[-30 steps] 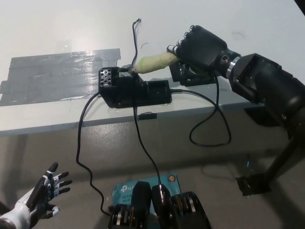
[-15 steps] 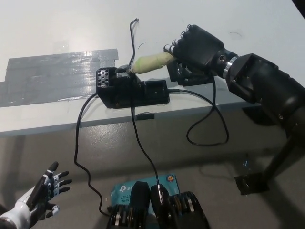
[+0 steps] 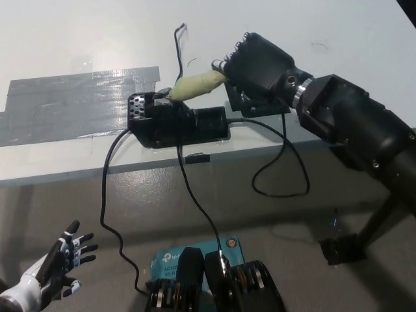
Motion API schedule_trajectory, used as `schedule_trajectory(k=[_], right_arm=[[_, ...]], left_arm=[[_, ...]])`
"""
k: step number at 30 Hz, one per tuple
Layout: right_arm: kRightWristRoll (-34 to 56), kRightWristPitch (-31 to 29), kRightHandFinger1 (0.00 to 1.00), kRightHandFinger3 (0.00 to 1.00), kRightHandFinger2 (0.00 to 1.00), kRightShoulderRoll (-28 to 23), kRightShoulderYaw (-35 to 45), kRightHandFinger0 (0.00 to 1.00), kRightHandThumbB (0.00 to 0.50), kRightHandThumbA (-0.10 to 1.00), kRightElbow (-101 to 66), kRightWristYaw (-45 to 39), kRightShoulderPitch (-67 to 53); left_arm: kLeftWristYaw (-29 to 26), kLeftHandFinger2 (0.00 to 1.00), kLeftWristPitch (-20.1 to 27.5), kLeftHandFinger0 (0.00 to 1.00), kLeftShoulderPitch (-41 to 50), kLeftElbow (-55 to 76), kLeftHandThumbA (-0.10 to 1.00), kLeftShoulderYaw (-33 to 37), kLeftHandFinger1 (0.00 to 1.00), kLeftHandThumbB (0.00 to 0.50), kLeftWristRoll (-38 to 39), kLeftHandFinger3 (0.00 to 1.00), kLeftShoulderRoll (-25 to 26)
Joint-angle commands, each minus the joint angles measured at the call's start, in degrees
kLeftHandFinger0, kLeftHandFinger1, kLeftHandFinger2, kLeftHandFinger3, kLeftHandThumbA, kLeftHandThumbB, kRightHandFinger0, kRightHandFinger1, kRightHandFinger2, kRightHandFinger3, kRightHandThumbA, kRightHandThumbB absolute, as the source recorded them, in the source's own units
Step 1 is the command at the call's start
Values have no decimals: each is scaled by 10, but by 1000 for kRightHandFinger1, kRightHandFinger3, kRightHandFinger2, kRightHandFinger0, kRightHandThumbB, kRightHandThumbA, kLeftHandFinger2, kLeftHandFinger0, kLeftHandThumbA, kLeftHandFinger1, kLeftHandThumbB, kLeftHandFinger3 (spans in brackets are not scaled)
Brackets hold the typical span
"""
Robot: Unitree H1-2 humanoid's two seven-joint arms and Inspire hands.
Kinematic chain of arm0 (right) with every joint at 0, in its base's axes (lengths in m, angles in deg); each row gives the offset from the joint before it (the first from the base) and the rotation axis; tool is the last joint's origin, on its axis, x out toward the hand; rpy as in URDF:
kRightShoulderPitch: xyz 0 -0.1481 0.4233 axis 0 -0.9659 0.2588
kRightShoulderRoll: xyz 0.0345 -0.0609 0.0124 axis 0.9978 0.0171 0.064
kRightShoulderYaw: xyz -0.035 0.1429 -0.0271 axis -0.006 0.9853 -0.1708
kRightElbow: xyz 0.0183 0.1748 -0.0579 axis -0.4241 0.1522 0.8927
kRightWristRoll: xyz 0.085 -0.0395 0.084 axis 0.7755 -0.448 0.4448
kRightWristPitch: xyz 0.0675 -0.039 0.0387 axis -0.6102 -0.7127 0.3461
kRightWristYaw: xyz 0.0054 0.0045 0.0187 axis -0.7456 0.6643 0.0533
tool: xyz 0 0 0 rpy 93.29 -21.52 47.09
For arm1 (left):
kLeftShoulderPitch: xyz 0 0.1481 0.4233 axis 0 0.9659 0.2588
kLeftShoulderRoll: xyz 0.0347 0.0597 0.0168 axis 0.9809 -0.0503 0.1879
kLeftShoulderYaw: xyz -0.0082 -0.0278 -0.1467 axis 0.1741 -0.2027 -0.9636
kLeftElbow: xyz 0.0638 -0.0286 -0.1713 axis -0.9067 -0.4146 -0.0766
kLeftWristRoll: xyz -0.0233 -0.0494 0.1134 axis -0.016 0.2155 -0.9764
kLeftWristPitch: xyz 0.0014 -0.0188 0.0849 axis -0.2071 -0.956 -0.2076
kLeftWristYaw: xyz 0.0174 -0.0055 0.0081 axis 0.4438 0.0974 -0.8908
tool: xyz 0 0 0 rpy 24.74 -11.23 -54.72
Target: The robot uses its right hand to grab and lift the soldering gun kept on the middle of the table and puts it in its base
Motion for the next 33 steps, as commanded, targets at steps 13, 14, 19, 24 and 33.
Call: schedule_trajectory(k=[13,14,19,24,33], right_arm=[[20,16,15,107,287,38,13,0,55,-100,-46,-35,-5],[24,23,32,134,381,38,15,0,57,-100,-49,-62,-7],[-8,128,848,1000,1000,36,10,840,216,165,-105,-257,0],[-17,238,1000,1000,1000,50,17,1000,500,621,-134,-487,13],[53,300,1000,1000,1000,64,50,1000,500,613,-158,-619,27]], left_arm=[[3,1000,4,894,-3,15,1000,-3,983,254,0,1000,7],[5,1000,7,904,-3,13,1000,-3,991,254,1,1000,7],[5,1000,7,909,-2,12,1000,-6,995,245,2,1000,10],[3,1000,2,921,0,11,1000,-10,1000,233,7,1000,8],[1,1000,11,943,7,11,1000,-6,1000,231,-2,1000,11]])
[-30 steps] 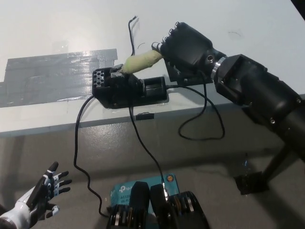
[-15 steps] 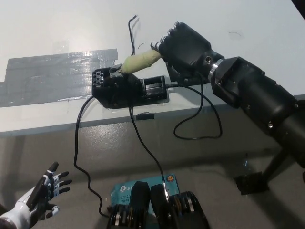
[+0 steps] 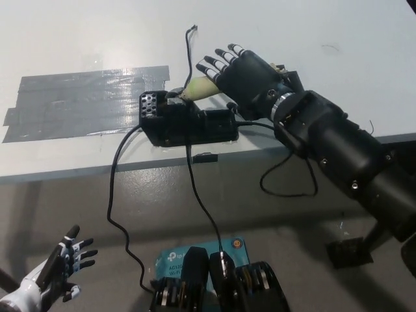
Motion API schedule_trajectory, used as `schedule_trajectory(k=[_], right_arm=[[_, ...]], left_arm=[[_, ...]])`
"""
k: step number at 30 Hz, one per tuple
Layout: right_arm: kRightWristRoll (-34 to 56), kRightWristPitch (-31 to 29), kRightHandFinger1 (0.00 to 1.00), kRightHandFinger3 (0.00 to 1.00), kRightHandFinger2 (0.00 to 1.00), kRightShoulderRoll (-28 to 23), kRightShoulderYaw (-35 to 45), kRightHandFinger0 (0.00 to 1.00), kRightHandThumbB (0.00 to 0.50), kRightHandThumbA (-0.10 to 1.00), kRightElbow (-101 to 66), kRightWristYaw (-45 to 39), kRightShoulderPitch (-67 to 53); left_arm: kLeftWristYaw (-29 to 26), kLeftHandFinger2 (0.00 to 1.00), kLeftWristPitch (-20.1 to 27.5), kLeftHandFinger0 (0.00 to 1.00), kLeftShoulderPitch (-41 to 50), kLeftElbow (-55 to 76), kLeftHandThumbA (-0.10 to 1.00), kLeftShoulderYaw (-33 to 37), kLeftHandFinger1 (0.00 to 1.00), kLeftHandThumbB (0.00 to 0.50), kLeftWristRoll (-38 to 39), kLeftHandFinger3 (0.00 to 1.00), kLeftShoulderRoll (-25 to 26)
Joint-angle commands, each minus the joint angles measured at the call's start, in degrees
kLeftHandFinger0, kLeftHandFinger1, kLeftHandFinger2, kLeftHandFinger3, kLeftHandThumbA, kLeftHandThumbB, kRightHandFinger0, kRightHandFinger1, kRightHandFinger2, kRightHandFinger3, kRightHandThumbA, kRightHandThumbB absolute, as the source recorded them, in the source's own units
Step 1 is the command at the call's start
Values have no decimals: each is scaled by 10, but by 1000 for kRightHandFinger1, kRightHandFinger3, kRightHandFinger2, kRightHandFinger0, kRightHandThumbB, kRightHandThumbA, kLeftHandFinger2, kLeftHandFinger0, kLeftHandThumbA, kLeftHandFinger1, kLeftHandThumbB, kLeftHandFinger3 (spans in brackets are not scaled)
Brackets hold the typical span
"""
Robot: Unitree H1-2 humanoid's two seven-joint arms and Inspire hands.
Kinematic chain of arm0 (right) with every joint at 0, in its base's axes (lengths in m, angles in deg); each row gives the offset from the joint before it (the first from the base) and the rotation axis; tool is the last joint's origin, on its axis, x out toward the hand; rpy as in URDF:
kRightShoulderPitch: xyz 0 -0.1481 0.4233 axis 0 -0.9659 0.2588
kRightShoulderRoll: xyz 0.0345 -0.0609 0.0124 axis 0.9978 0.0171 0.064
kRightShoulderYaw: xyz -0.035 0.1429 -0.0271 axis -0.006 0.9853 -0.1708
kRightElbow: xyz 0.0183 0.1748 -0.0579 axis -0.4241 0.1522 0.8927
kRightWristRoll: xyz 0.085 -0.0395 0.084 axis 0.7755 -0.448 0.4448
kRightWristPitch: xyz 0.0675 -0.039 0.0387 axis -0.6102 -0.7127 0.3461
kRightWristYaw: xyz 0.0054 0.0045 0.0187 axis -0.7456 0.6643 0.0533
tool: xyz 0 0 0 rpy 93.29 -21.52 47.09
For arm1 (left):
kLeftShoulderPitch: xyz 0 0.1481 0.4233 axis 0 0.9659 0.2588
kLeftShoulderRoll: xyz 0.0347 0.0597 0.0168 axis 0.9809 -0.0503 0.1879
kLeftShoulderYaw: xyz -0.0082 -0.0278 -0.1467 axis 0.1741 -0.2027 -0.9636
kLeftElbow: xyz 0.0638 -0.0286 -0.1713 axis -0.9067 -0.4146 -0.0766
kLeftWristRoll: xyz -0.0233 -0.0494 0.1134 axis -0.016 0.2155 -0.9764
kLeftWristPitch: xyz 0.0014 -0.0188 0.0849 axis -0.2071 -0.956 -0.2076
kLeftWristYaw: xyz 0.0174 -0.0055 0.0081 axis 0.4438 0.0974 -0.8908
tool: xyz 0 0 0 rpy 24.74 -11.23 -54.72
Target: The robot uses its right hand to grab and lift the soldering gun kept on the middle of the table and puts it in its base
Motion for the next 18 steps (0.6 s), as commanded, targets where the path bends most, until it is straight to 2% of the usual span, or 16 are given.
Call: schedule_trajectory(k=[1,9,12,15,18], right_arm=[[58,175,1000,1000,1000,33,29,1000,500,606,-83,-403,68],[74,188,1000,1000,1000,22,43,1000,500,637,-143,-433,68],[69,191,1000,1000,1000,8,49,1000,500,662,-187,-451,69],[76,186,1000,1000,1000,-2,57,1000,500,671,-223,-458,71],[99,211,1000,1000,1000,-22,88,1000,500,634,-303,-486,75]], left_arm=[[1,1000,13,945,-3,12,1000,-8,1000,228,-2,1000,12],[1,1000,13,949,10,18,1000,-10,1000,226,-1,1000,15],[-3,1000,13,903,12,16,1000,-11,995,228,-3,1000,15],[-2,1000,12,898,16,12,1000,-16,994,220,2,1000,14],[2,1000,21,905,24,14,1000,-17,1000,236,3,1000,19]])
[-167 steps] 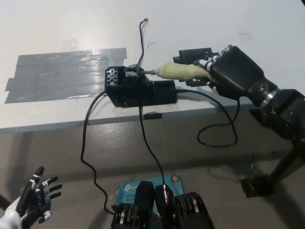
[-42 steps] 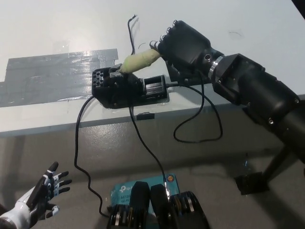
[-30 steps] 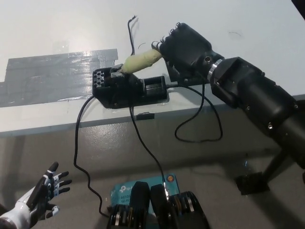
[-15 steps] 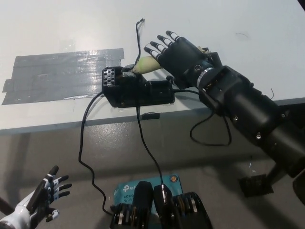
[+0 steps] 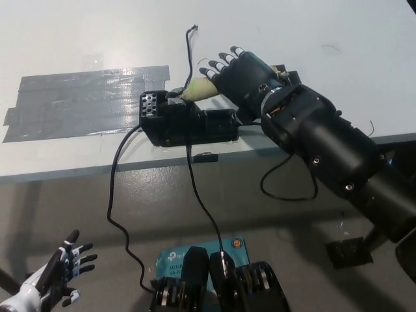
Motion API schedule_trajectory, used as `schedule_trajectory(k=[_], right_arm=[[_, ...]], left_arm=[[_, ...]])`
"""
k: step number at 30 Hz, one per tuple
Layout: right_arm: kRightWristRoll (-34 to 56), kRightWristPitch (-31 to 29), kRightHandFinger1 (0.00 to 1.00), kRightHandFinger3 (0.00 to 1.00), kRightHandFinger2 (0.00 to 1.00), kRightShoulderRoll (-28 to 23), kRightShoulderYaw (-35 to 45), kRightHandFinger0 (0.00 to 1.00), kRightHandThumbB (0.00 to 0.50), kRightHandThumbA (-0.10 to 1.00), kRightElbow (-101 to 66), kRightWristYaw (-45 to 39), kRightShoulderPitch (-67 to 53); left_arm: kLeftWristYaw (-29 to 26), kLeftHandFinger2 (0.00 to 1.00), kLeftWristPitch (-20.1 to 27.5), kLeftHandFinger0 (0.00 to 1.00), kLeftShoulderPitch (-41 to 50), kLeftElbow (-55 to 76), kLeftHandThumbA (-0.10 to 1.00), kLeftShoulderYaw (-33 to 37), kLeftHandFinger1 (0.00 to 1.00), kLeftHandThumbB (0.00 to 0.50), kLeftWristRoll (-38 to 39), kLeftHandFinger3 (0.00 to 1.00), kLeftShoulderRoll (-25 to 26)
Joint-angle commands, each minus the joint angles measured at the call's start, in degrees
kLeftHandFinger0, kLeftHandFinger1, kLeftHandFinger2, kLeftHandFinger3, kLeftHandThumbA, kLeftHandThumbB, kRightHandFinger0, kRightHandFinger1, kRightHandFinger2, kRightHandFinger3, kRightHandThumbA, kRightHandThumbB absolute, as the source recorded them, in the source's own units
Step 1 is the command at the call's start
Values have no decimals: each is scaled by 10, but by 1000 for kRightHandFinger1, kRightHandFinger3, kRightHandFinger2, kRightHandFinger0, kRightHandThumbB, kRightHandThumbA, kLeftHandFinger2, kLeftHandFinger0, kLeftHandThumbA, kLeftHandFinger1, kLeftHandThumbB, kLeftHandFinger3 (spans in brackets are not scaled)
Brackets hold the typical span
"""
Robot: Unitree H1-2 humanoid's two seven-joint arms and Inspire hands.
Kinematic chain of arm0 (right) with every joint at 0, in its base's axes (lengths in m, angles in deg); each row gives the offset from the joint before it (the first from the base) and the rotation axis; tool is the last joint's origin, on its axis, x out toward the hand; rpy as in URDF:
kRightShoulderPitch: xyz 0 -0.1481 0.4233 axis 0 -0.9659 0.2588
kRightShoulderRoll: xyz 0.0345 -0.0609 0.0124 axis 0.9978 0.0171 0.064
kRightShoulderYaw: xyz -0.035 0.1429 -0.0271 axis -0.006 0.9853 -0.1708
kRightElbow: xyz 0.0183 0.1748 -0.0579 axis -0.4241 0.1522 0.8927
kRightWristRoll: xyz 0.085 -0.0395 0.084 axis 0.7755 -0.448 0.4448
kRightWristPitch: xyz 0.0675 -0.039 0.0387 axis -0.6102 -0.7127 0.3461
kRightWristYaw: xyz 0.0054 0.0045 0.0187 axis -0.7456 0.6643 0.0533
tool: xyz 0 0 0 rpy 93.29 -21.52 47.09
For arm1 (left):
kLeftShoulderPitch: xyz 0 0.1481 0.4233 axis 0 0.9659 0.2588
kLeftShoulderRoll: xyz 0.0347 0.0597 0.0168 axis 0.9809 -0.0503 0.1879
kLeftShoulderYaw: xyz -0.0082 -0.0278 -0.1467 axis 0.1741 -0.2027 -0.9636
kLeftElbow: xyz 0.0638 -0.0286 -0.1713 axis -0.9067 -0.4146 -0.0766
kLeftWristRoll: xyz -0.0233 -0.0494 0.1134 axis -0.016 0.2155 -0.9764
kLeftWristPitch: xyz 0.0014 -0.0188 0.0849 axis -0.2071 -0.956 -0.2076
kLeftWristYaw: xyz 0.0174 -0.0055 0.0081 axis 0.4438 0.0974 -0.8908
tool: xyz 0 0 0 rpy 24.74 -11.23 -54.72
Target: The robot uses its right hand to grab and lift the soldering gun kept on the middle of the table and puts it in its base
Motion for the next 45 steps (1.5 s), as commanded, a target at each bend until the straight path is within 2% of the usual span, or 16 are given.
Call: schedule_trajectory(k=[1,6,12,13,16,19,21,22,25,29,31,35,42,43,44,45], right_arm=[[88,128,1000,1000,1000,-32,68,1000,500,632,-208,-305,76],[165,155,1000,1000,1000,-100,136,1000,500,568,-383,-338,52],[183,216,1000,1000,1000,-180,232,1000,500,502,-611,-358,-2],[187,221,1000,1000,1000,-190,255,1000,500,488,-637,-344,-15],[189,225,1000,1000,1000,-263,346,1000,500,602,-736,-310,-99],[249,234,1000,1000,1000,-291,485,1000,500,570,-819,-293,-222],[271,234,1000,1000,1000,-315,510,1000,500,541,-822,-256,-272],[334,183,1000,1000,1000,-293,637,1000,500,431,-822,-193,-447],[384,177,1000,1000,1000,-234,693,1000,481,333,-822,-130,-580],[437,93,1000,1000,1000,-115,714,1000,366,471,-712,-25,-721],[443,49,1000,1000,1000,-88,706,1000,354,489,-653,9,-735],[480,-4,1000,1000,1000,-23,713,1000,328,334,-531,58,-724],[537,46,1000,1000,1000,46,756,972,292,424,-385,38,-663],[523,31,1000,1000,1000,46,749,901,301,375,-350,36,-669],[498,13,1000,1000,1000,26,730,1000,284,280,-324,24,-675],[492,5,1000,1000,1000,19,726,1000,295,237,-316,21,-672]], left_arm=[[3,1000,21,908,16,14,1000,-18,1000,230,3,1000,19],[4,1000,26,955,20,10,1000,-22,1000,238,7,1000,18],[5,1000,31,953,31,2,1000,-27,1000,267,11,1000,20],[3,1000,31,947,32,3,1000,-28,1000,260,11,1000,18],[6,1000,32,952,38,6,1000,-30,1000,236,13,1000,21],[13,1000,35,982,40,-6,1000,-35,1000,267,22,1000,24],[13,1000,34,985,40,-11,1000,-37,1000,271,24,1000,22],[12,1000,30,985,39,-15,1000,-42,1000,257,29,1000,21],[14,1000,35,1000,39,-25,1000,-45,1000,246,30,1000,24],[8,1000,28,1000,53,-19,1000,-54,1000,265,34,1000,23],[9,1000,27,994,54,-19,1000,-55,1000,269,33,1000,22],[9,1000,36,970,51,-32,1000,-61,1000,258,32,1000,19],[-7,1000,43,929,63,-6,1000,-76,1000,269,22,1000,17],[-11,1000,36,916,71,6,1000,-77,986,235,21,1000,15],[-7,1000,36,925,73,0,1000,-71,986,242,15,1000,20],[-6,1000,36,922,70,-4,1000,-69,985,243,13,1000,20]])
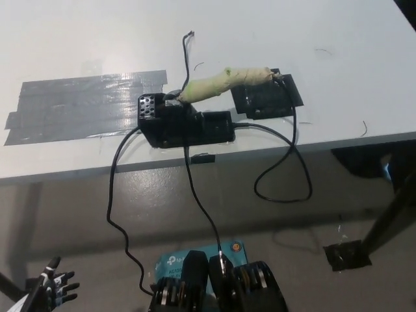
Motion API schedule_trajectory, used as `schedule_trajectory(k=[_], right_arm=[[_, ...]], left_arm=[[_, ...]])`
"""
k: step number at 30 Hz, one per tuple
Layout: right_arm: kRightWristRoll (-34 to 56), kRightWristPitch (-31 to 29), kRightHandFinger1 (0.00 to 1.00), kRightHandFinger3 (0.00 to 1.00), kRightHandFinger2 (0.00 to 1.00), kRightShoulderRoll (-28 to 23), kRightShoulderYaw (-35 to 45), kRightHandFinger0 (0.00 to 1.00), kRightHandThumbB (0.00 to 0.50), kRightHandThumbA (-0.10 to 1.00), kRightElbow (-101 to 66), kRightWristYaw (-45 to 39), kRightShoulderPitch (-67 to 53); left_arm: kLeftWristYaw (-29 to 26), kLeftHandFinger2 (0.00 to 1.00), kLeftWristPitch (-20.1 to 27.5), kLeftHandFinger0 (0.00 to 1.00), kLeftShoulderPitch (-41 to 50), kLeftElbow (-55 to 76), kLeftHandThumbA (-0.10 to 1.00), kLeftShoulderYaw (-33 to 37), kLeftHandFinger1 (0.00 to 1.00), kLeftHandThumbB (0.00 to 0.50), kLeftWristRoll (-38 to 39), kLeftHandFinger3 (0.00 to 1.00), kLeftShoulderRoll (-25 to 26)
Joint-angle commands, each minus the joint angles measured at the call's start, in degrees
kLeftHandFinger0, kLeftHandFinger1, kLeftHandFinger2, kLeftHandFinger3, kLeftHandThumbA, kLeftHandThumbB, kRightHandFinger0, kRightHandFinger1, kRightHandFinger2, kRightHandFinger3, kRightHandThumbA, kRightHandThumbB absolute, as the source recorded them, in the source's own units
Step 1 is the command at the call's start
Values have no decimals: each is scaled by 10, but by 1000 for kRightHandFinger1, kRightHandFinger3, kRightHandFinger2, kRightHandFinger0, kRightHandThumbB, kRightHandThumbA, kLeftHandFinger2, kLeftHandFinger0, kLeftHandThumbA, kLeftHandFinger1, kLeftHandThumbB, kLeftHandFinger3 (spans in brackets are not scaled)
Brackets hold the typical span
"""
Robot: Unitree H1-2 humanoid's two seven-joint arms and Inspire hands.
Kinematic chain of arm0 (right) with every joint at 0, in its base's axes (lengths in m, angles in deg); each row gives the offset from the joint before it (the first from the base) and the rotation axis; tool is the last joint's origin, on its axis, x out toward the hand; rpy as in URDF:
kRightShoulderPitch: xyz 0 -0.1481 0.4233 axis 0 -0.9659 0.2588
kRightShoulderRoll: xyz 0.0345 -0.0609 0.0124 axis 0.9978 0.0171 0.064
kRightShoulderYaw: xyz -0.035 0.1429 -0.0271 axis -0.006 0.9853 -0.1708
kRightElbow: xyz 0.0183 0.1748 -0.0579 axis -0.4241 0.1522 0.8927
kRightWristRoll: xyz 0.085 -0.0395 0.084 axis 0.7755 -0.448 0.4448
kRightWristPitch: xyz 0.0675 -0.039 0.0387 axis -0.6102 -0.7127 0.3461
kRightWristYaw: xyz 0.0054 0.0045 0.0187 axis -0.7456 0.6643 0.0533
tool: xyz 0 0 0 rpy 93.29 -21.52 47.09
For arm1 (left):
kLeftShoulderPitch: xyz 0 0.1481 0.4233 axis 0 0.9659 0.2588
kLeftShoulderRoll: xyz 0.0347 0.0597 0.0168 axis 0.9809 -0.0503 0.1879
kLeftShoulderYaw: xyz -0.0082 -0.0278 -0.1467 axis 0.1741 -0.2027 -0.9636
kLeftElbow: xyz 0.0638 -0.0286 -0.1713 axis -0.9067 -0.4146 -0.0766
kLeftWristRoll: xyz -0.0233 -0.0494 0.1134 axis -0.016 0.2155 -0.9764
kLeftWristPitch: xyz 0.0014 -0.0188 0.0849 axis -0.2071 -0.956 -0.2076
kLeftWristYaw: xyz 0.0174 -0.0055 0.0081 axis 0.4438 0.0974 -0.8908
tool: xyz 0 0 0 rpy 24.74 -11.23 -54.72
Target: The robot uses its right hand to grab and lift the soldering gun kept on the middle of the table and puts it in its base
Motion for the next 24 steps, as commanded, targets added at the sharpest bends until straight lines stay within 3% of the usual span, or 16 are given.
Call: schedule_trajectory(k=[1,2,3,4,5,6,8,9,13,15,24], right_arm=[[173,-66,1000,1000,1000,17,70,1000,290,236,107,108,17],[182,-30,1000,1000,1000,23,80,873,294,163,90,100,21],[183,-30,1000,1000,1000,22,81,859,294,159,89,99,18],[184,-27,1000,1000,1000,20,83,758,300,174,90,98,20],[190,-24,927,1000,1000,13,88,668,293,212,96,96,21],[191,-33,851,1000,1000,9,87,588,291,226,105,100,23],[188,-27,859,1000,1000,6,85,579,303,249,104,104,21],[181,-12,830,1000,1000,4,86,567,277,224,103,110,22],[187,-4,747,1000,995,-8,72,485,293,232,114,122,28],[190,-8,719,1000,982,-14,64,464,300,231,117,130,29],[207,19,817,1000,1000,-33,29,545,285,207,87,139,0]], left_arm=[[-5,1000,34,920,17,26,1000,-33,985,243,11,1000,21],[6,1000,37,923,16,7,1000,-31,991,237,14,1000,26],[6,1000,37,924,20,9,1000,-32,992,238,14,1000,25],[6,1000,38,912,21,3,1000,-31,968,261,11,1000,26],[6,1000,37,913,22,-8,1000,-23,964,284,-3,1000,33],[7,1000,38,923,24,-13,1000,-22,980,269,-5,1000,37],[9,1000,36,901,24,-17,1000,-22,970,255,-5,1000,39],[9,1000,40,876,24,-25,1000,-21,966,240,-8,1000,41],[6,1000,50,888,29,-29,1000,-18,970,239,-14,1000,44],[3,1000,54,889,27,-33,1000,-14,961,263,-18,1000,45],[13,1000,59,920,36,-33,1000,-18,961,301,-4,1000,43]])
